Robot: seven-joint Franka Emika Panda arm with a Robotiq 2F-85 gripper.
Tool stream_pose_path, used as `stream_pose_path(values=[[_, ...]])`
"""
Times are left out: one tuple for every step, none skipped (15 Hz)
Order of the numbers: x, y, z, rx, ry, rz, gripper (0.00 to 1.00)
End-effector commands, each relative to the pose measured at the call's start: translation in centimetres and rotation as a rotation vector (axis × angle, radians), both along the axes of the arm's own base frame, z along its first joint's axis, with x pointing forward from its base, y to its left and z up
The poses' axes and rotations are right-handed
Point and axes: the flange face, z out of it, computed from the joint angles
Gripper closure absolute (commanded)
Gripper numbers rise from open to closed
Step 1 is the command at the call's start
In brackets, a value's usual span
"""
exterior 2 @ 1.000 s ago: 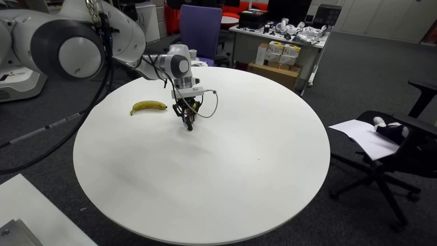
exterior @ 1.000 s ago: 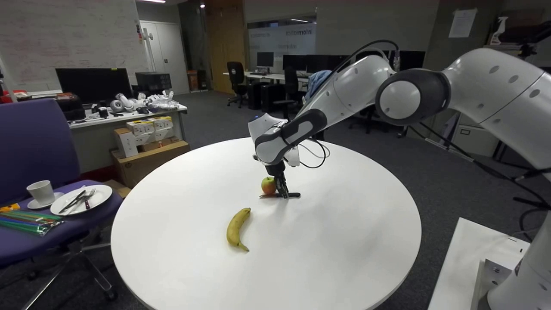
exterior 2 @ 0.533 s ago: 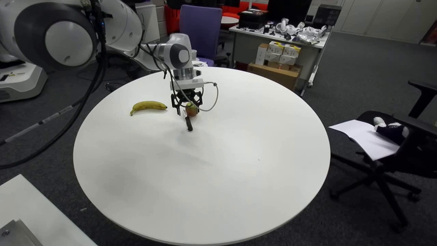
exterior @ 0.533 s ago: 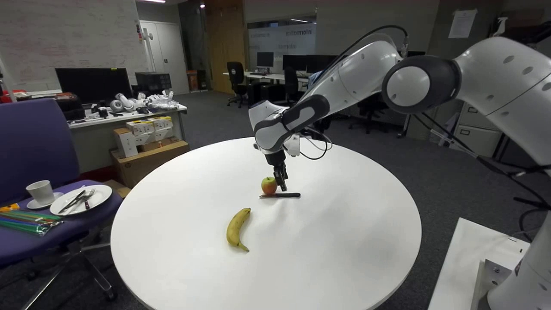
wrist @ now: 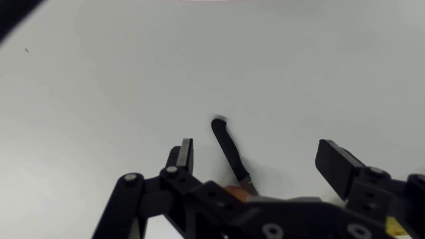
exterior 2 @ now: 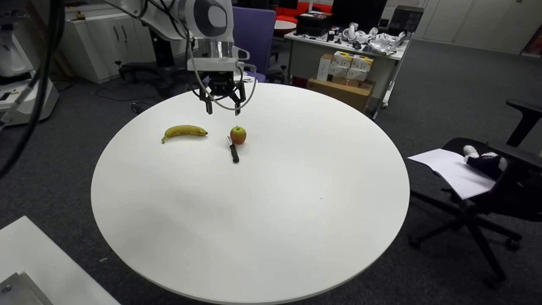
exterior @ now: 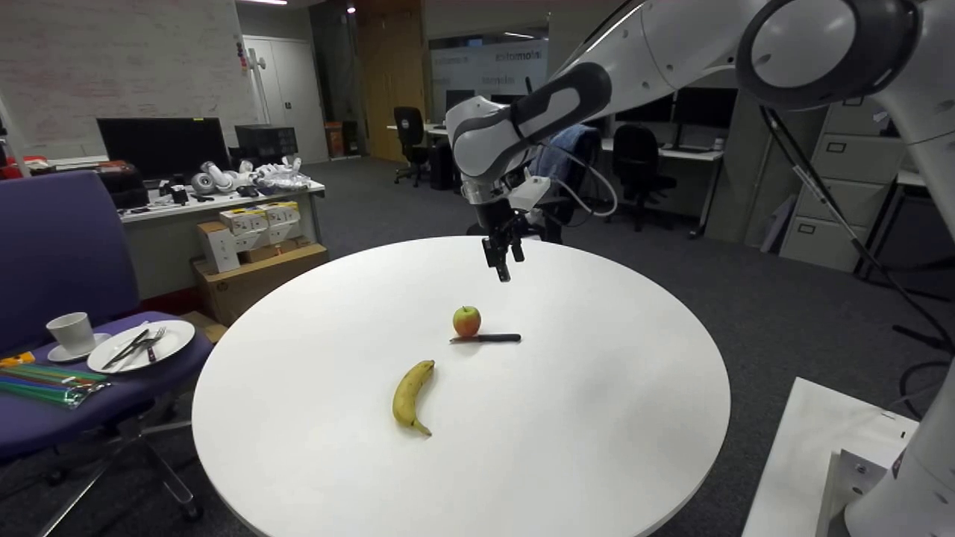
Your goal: Put the knife next to the apple
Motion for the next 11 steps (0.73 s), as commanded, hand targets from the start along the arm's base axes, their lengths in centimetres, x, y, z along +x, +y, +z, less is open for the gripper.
stream_pose_path(values=[[-4.6,-4.0,4.4,0.0,-0.005,-0.205,0.0],[-5.4,-5.6,5.1,0.0,-0.02,-0.26,0.0],[-6.1,-6.9,5.6,0.005,-0.037,-0.313,0.0],[-7.0,-8.2,5.7,0.004,-0.041,-0.369,0.0],[-7.9,-9.2,5.7,0.002,-0.035,-0.403,0.0],[-5.1,-7.9,5.0,-0.013,-0.018,-0.325,0.0],[-5.5,-8.7,5.1,-0.015,-0.015,-0.339,0.0],[-5.5,-8.8,5.1,-0.015,-0.015,-0.34,0.0],[-5.4,-8.7,4.8,-0.015,-0.011,-0.338,0.0],[-5.4,-8.5,4.6,-0.014,-0.008,-0.335,0.0],[-5.3,-8.2,4.5,-0.014,-0.006,-0.33,0.0]])
